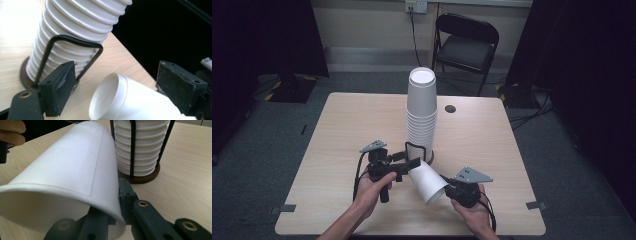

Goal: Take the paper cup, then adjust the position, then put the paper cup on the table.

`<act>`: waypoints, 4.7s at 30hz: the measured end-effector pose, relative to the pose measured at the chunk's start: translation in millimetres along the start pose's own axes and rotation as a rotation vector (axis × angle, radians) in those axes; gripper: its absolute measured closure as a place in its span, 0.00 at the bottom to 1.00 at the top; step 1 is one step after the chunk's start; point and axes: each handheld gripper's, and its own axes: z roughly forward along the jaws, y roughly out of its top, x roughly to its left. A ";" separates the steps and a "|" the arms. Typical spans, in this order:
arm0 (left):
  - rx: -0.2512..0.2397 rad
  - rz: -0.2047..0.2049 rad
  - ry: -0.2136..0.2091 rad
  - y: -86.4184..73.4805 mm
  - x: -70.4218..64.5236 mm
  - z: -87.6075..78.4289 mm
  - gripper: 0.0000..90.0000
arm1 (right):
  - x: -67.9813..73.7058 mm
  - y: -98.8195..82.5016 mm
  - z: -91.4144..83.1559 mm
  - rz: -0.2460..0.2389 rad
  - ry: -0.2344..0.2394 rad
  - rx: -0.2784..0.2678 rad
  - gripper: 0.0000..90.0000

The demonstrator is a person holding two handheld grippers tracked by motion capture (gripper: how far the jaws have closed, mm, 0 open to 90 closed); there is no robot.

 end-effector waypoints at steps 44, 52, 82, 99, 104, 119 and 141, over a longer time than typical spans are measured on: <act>0.264 0.816 -0.030 -26.2 -15.7 -2.1 0.18 | -22.3 8.9 0.7 0.090 0.097 0.210 0.96; 0.283 0.914 -0.055 -34.1 -22.5 1.1 0.18 | -24.3 14.9 -2.4 0.073 0.117 0.250 0.96; 0.352 1.154 -0.119 -51.2 -33.5 9.5 0.00 | -12.9 29.7 20.1 0.065 0.214 0.393 0.96; 0.328 1.213 -0.114 -58.3 -44.5 16.1 0.00 | -5.5 36.2 28.0 0.086 0.253 0.370 0.97; 0.310 1.219 -0.111 -60.3 -48.0 17.2 0.00 | -5.2 35.9 29.8 0.110 0.261 0.362 0.97; 0.268 1.209 -0.132 -60.3 -57.8 21.1 0.07 | -2.3 35.9 35.8 0.142 0.281 0.356 0.99; 0.220 1.056 -0.060 -52.4 -47.5 18.3 0.10 | -1.8 35.0 34.2 0.185 0.243 0.301 0.79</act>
